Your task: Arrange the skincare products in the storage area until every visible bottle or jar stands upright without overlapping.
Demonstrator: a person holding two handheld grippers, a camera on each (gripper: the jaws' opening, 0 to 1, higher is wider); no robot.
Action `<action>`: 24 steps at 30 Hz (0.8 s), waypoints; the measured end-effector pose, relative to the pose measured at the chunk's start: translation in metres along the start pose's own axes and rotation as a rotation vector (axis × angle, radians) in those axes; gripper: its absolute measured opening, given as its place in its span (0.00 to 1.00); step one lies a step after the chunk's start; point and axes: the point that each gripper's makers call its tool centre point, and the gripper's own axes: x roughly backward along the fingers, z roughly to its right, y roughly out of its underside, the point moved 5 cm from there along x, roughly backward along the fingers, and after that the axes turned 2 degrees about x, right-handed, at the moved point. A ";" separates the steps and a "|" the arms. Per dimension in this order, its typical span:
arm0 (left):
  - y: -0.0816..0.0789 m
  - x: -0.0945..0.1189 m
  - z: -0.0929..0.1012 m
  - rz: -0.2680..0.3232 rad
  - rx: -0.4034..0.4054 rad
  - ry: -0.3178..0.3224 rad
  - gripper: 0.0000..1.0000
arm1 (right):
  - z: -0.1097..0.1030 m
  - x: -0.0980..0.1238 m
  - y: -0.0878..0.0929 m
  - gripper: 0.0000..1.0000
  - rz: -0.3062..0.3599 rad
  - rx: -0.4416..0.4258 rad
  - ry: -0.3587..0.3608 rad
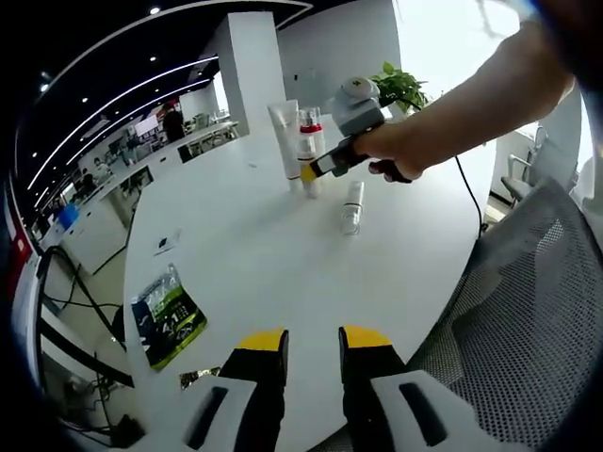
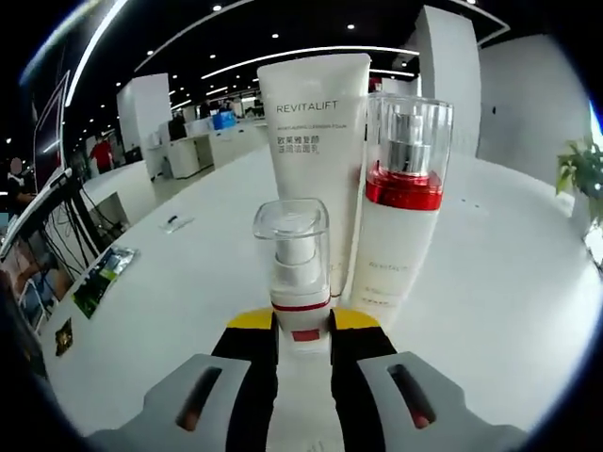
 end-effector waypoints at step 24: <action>0.002 0.001 -0.002 -0.015 -0.016 -0.017 0.21 | 0.011 0.014 0.008 0.19 -0.051 0.067 -0.050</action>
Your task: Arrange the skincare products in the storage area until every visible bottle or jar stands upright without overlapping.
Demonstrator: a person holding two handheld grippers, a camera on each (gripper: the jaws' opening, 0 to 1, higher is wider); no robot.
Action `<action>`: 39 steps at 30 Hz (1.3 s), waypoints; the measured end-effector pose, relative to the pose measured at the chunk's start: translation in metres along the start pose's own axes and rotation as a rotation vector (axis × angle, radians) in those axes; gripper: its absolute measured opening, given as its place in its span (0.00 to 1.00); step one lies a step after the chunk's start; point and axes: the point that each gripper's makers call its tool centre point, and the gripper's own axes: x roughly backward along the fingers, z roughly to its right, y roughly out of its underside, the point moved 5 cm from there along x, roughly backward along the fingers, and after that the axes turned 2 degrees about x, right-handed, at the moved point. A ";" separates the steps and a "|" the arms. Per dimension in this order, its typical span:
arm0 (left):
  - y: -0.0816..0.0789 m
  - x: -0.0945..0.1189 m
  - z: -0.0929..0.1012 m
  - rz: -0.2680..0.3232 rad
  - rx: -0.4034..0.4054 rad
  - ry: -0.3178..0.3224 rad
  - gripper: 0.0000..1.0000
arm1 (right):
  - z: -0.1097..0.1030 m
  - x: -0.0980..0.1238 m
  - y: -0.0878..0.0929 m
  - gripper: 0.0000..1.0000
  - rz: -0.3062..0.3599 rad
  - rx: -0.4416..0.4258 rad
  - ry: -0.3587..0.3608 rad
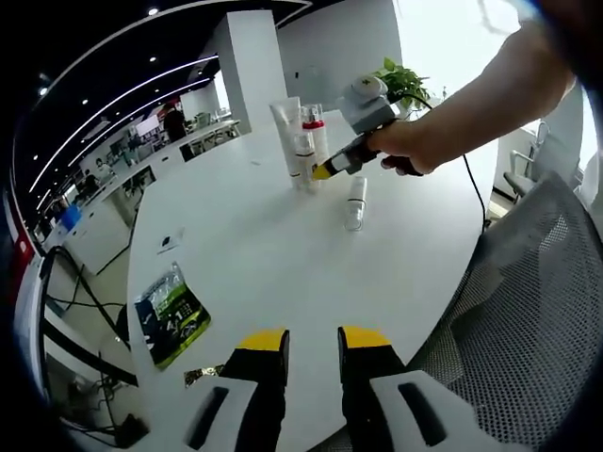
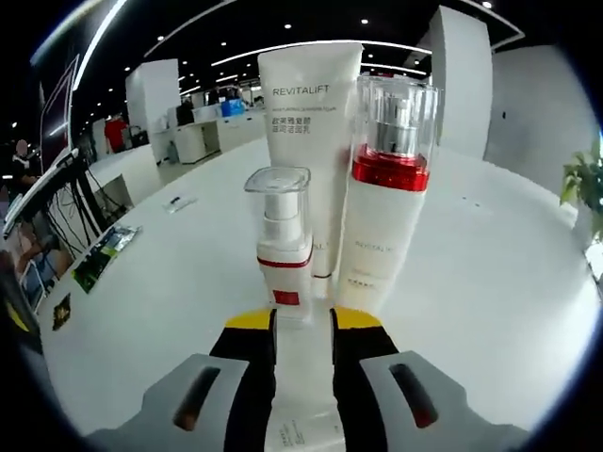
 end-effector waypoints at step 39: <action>-0.003 -0.002 0.004 0.000 -0.024 -0.002 0.20 | -0.008 0.075 0.018 0.43 -0.134 0.544 -0.518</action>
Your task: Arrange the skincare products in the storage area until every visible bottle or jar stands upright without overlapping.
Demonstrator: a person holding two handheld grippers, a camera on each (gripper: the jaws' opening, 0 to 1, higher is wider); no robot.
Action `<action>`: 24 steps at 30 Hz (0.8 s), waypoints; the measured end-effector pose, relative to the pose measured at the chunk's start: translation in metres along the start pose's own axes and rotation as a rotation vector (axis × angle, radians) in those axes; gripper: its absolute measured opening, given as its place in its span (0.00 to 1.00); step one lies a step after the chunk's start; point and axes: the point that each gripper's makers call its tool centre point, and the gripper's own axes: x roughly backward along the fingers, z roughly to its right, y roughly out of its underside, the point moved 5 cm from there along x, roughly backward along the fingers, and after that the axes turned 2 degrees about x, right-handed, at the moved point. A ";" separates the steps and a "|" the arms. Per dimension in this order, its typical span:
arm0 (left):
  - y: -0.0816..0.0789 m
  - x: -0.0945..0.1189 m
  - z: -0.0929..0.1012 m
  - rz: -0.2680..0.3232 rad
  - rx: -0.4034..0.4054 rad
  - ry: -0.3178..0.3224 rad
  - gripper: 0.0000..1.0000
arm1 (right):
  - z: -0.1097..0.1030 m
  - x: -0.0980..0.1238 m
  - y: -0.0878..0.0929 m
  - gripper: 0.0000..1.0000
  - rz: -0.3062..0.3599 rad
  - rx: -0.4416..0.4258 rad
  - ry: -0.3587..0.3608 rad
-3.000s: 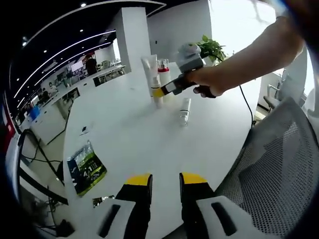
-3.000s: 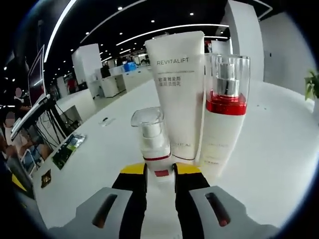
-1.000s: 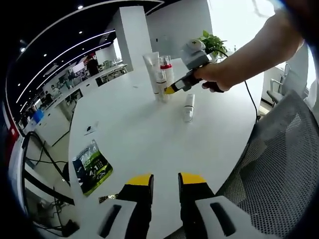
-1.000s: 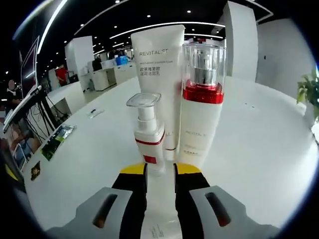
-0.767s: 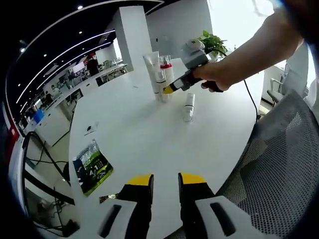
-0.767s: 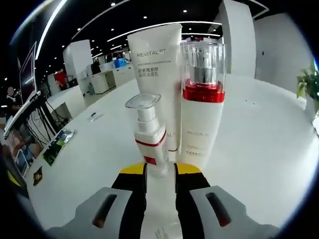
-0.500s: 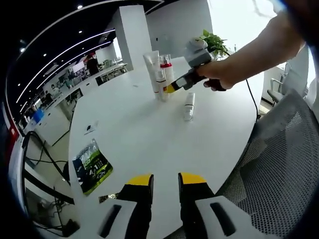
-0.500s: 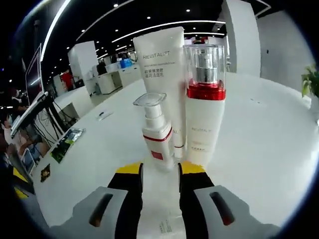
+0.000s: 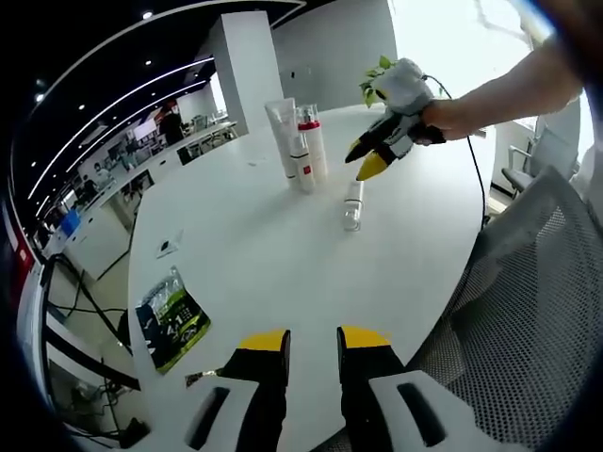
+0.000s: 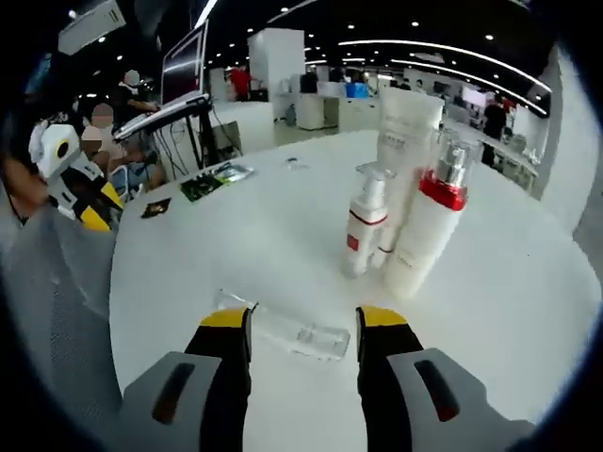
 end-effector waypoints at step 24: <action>0.000 -0.003 0.006 -0.028 -0.033 0.019 0.20 | -0.024 -0.046 0.024 0.32 -0.439 0.321 -0.311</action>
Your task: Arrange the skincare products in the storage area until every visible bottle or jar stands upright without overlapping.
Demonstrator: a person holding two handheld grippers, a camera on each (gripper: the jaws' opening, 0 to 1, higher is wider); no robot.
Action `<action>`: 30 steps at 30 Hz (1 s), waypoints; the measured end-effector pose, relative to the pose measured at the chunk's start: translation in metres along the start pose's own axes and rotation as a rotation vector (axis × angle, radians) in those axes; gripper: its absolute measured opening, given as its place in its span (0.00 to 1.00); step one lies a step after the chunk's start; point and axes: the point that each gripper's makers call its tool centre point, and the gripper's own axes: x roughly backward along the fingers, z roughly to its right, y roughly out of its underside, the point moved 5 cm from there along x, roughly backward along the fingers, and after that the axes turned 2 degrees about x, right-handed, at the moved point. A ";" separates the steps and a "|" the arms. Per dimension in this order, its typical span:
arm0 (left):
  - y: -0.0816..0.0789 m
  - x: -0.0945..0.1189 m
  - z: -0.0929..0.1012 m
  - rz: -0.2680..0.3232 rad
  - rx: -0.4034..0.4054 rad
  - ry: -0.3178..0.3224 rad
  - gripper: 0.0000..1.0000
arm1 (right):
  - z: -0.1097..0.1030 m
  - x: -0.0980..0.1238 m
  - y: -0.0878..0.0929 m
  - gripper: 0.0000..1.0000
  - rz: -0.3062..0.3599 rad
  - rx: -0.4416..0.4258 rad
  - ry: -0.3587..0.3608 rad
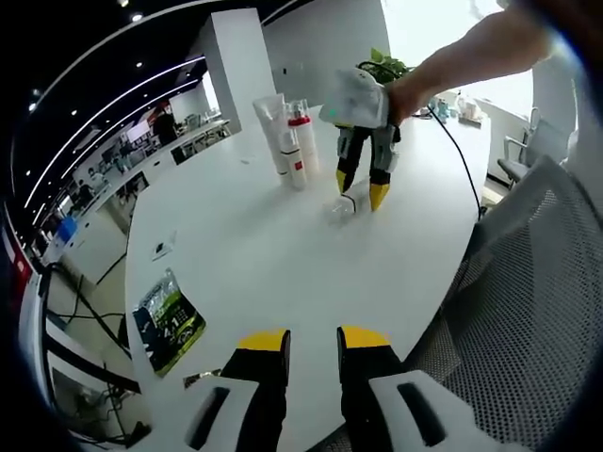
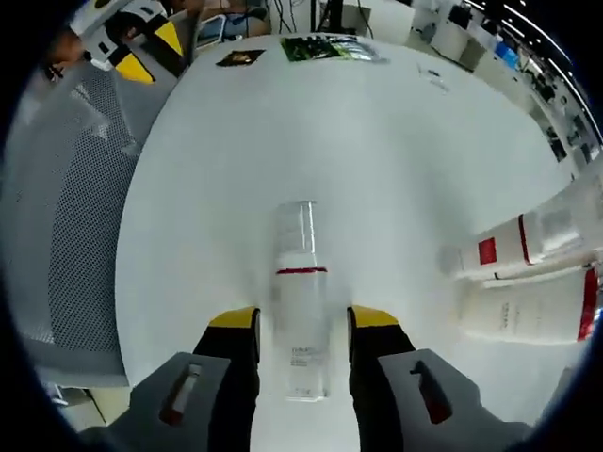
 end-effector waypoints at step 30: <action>-0.080 0.056 0.022 0.614 0.843 0.428 0.38 | -0.110 0.107 -0.084 0.17 0.983 -0.807 -0.058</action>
